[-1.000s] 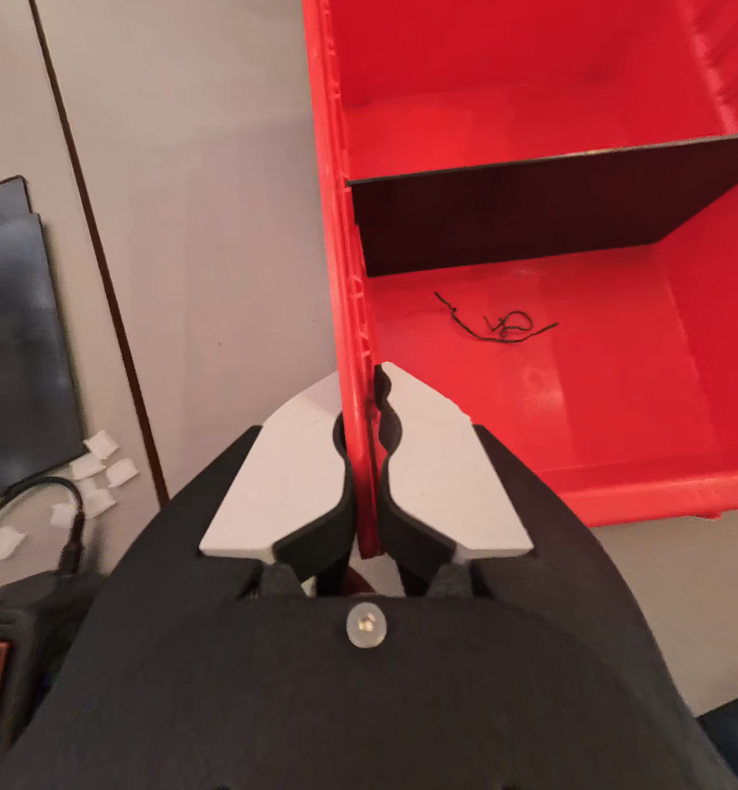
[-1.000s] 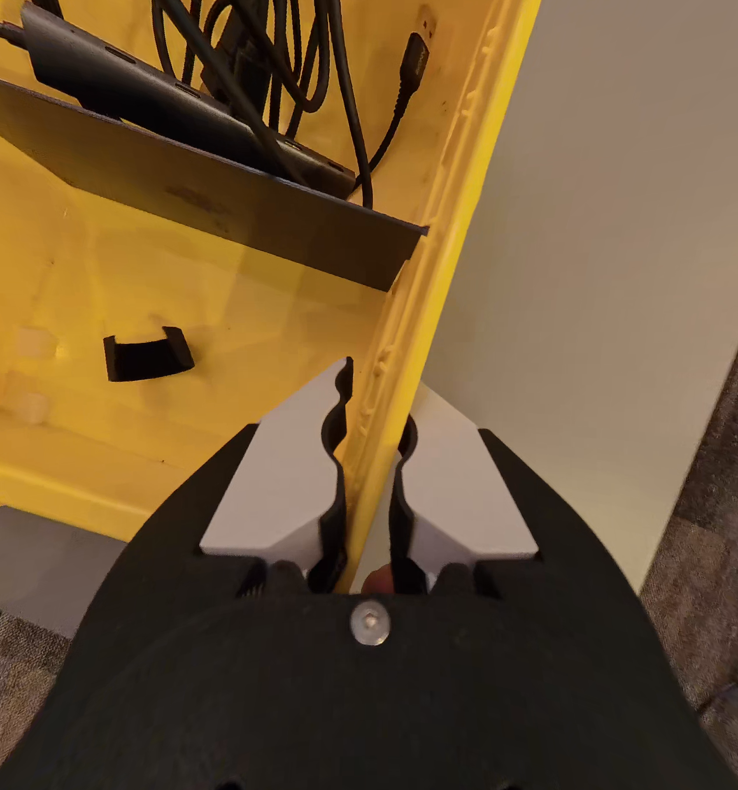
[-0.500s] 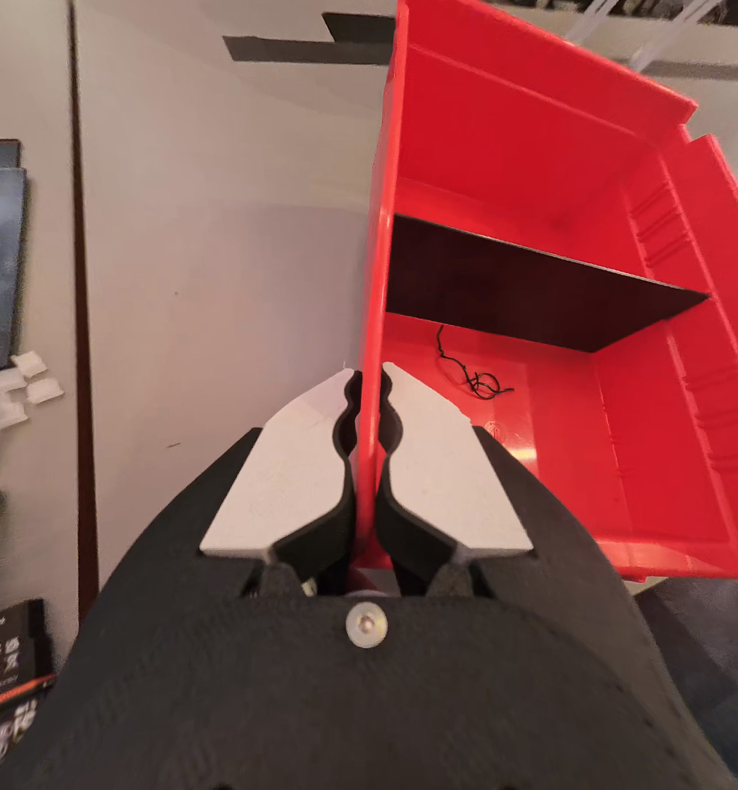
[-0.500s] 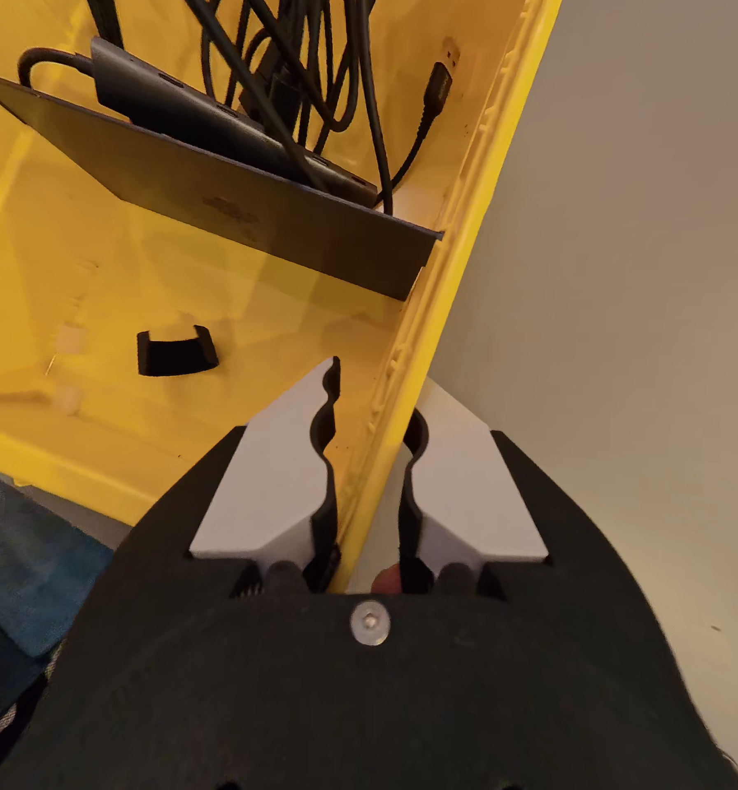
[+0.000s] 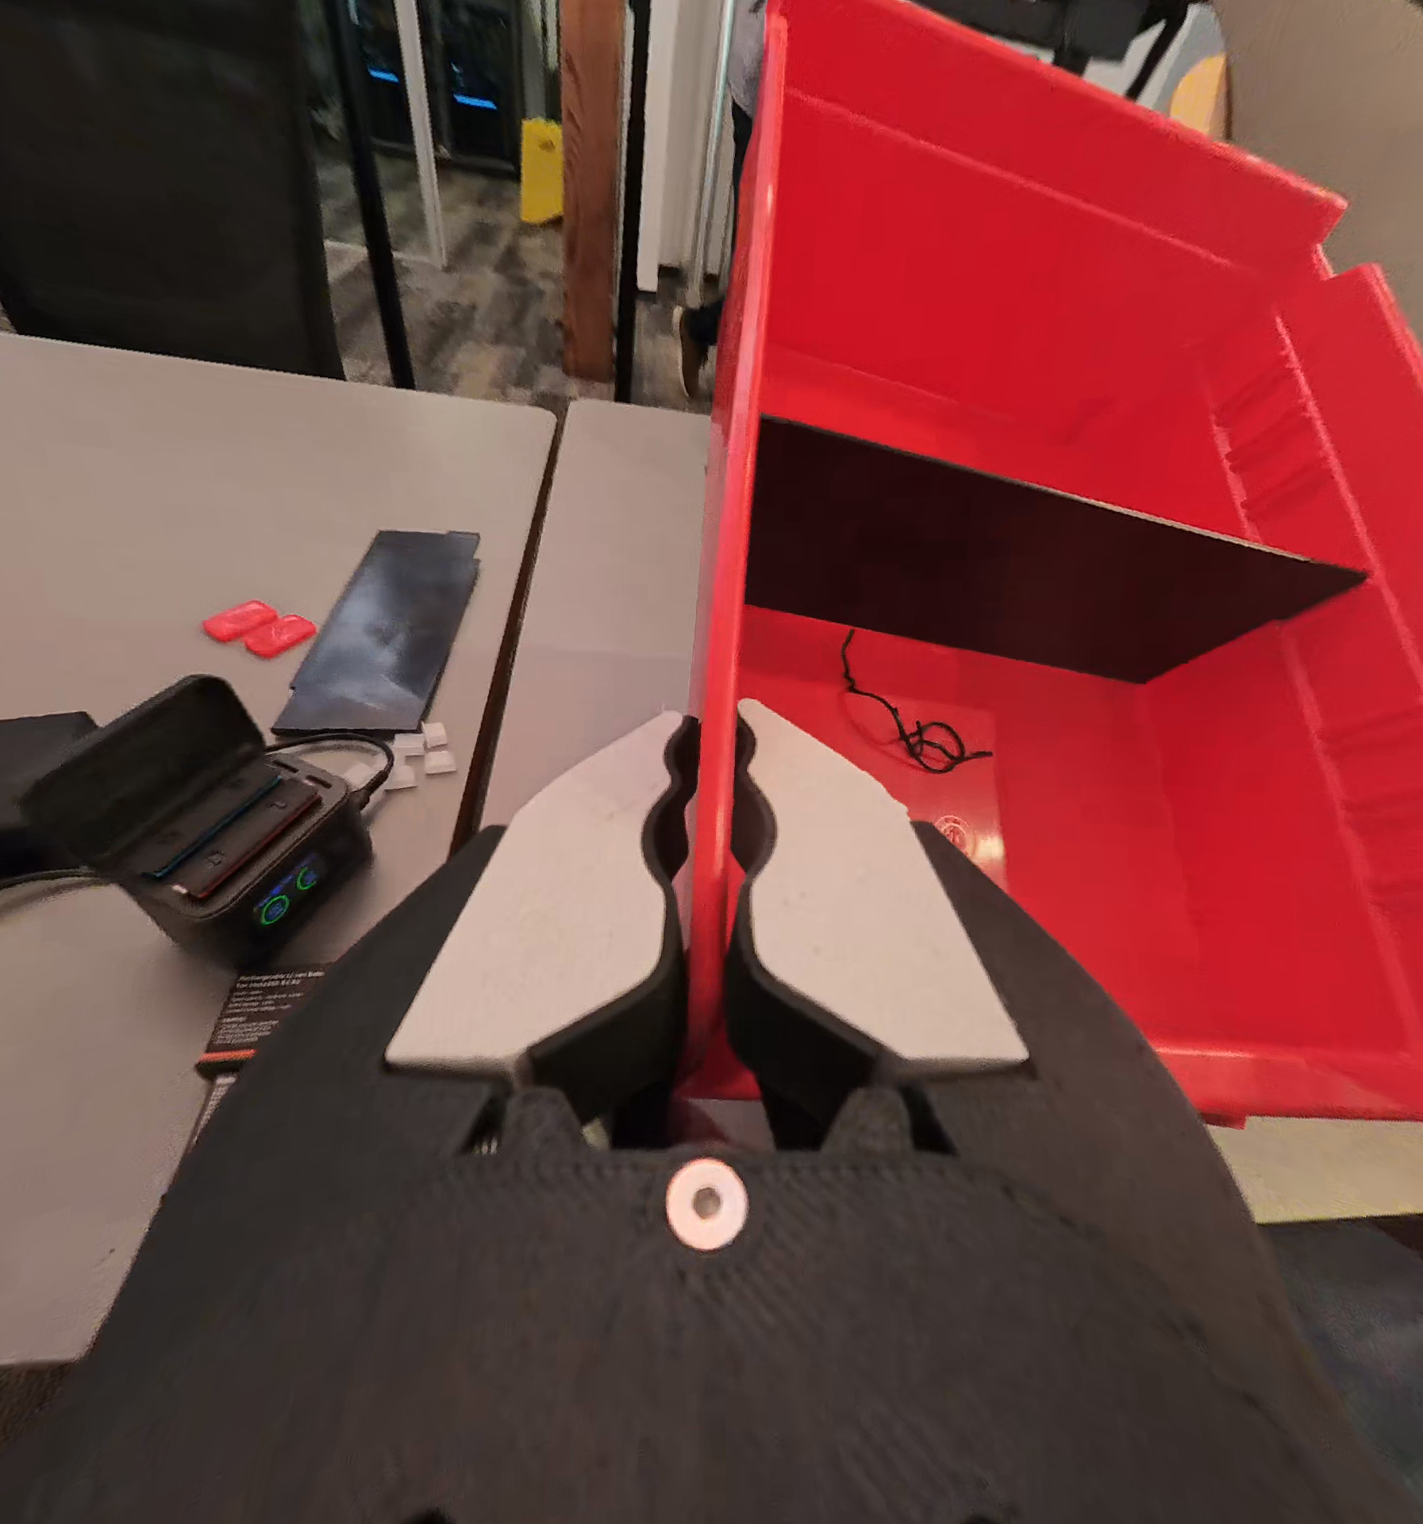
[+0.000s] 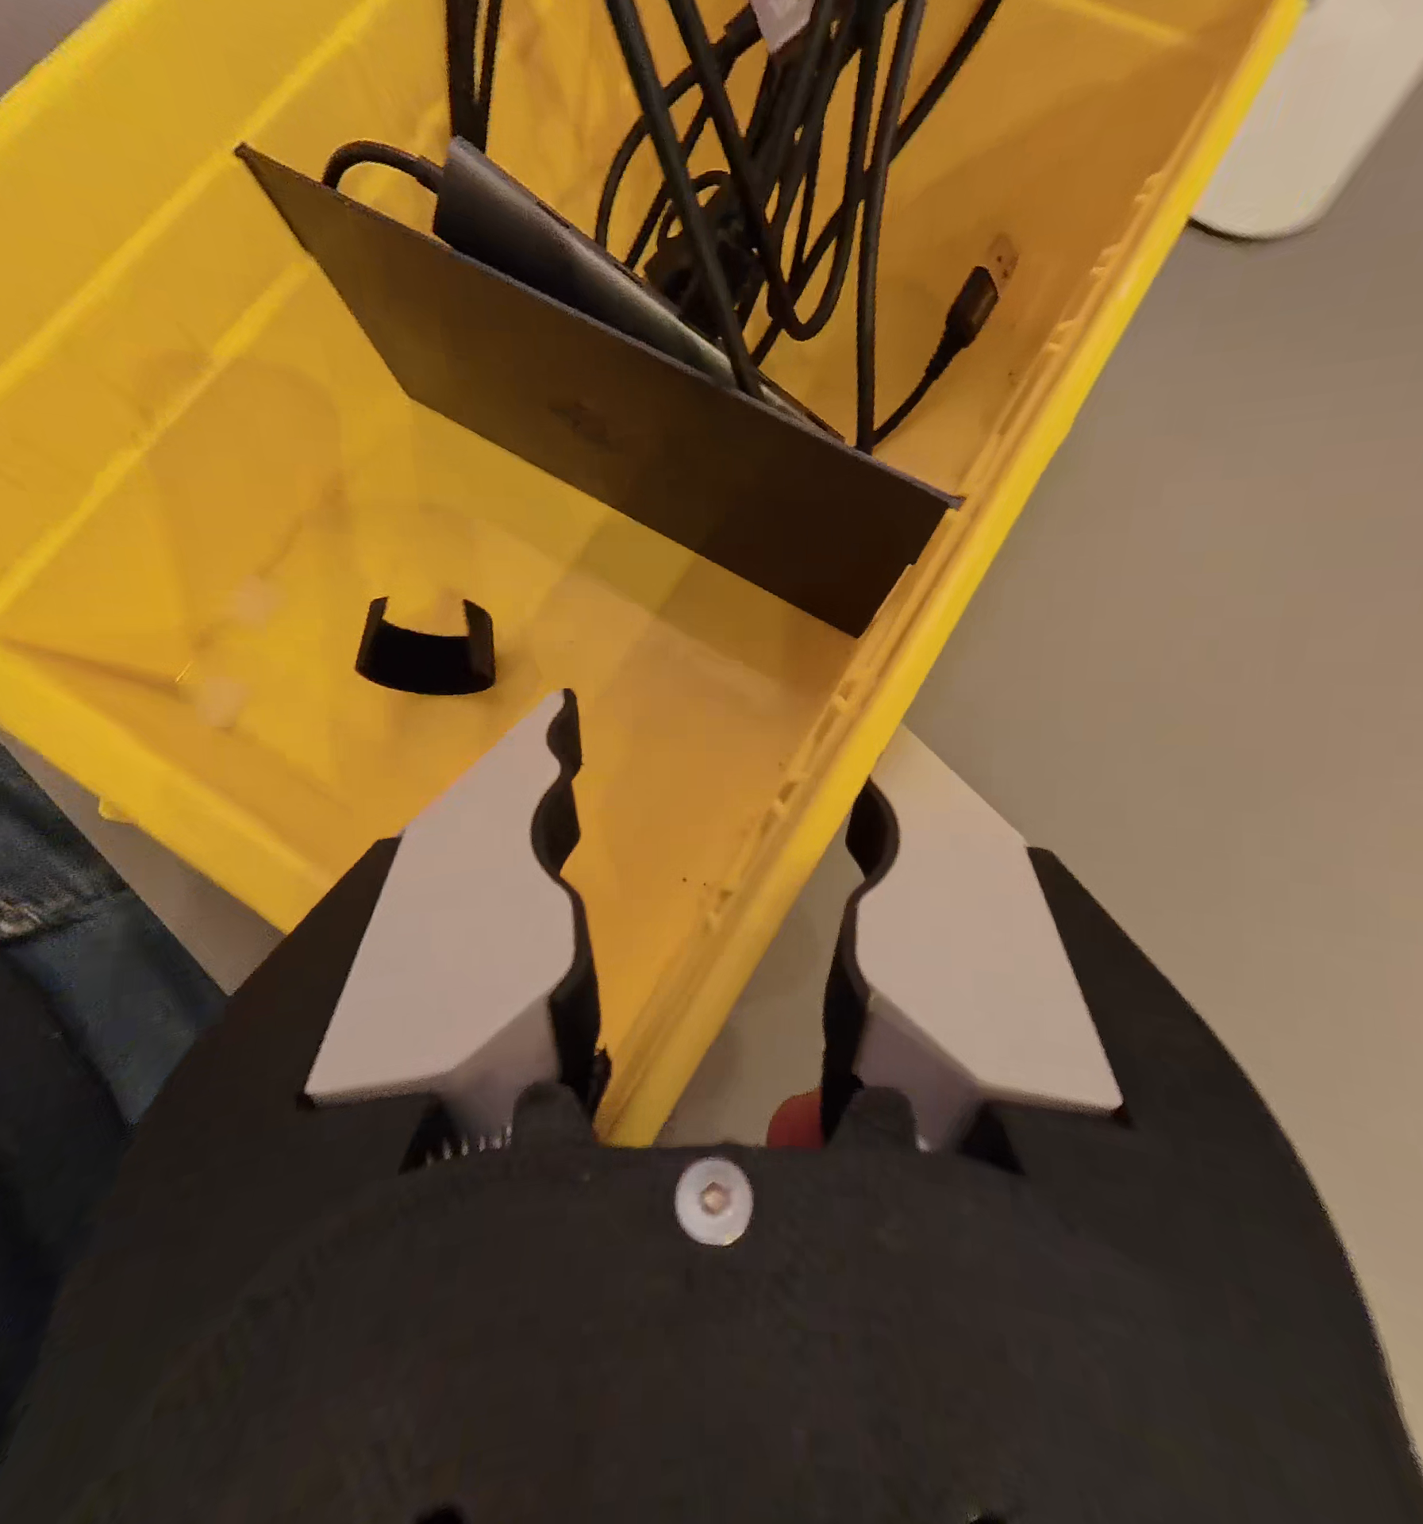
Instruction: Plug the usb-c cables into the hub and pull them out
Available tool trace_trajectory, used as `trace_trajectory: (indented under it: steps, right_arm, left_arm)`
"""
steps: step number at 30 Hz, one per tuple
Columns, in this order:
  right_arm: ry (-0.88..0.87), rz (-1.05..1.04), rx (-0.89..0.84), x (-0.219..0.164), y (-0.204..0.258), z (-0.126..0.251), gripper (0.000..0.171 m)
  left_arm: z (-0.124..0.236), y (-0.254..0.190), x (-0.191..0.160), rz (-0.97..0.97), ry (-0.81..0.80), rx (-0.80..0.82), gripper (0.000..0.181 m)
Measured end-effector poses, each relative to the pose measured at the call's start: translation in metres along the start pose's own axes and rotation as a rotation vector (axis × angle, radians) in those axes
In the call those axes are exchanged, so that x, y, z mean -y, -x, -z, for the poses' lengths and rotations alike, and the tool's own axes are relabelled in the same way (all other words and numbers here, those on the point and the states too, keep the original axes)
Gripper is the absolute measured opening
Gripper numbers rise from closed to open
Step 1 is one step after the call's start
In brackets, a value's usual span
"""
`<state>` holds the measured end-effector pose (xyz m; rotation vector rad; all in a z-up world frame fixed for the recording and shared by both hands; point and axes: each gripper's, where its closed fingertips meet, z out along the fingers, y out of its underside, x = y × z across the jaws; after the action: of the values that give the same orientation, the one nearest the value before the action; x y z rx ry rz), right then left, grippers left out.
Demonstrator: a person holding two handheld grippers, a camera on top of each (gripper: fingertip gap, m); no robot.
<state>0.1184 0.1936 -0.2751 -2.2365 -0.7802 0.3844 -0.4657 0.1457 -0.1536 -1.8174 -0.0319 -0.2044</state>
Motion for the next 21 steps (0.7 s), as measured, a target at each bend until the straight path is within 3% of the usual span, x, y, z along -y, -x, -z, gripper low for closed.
trace_trajectory:
  steps: [9, 21]
  right_arm:
    - [-0.060, 0.086, 0.080, 0.065, 0.106, -0.073, 0.072]
    - [-0.165, 0.033, 0.264, 0.118, 0.239, -0.130, 0.125]
  left_arm:
    - [0.036, -0.004, 0.026, 0.067, -0.119, -0.004, 0.005]
    - [0.060, -0.006, 0.046, 0.074, -0.171, 0.016, 0.005]
